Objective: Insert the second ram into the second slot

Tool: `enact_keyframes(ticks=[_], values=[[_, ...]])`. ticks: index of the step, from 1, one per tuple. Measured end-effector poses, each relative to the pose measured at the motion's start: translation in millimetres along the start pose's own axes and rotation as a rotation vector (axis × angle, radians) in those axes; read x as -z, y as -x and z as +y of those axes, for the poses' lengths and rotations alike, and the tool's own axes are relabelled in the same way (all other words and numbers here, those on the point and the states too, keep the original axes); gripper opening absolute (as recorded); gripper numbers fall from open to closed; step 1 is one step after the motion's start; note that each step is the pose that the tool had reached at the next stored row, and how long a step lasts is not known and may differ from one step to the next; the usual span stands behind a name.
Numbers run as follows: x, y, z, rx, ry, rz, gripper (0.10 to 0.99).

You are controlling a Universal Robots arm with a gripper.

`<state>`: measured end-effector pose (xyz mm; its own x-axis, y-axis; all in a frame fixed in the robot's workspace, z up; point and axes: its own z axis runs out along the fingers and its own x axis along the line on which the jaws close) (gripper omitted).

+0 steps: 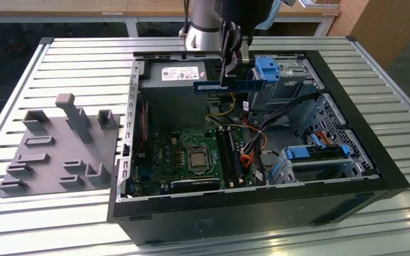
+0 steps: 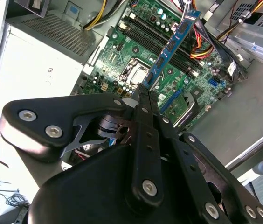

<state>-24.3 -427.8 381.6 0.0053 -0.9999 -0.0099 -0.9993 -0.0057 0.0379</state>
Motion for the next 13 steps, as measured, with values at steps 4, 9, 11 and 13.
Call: enact_keyframes(ticks=[4, 9, 11, 13], values=[[0.0, 0.0, 0.0, -0.009, 0.0, -0.0003, 0.114], [-0.1, 0.0, 0.0, -0.026, 0.0, -0.0008, 0.114], [-0.1, 0.0, 0.0, -0.034, 0.0, -0.0011, 0.114], [-0.1, 0.0, 0.0, -0.042, 0.0, -0.0013, 0.114]])
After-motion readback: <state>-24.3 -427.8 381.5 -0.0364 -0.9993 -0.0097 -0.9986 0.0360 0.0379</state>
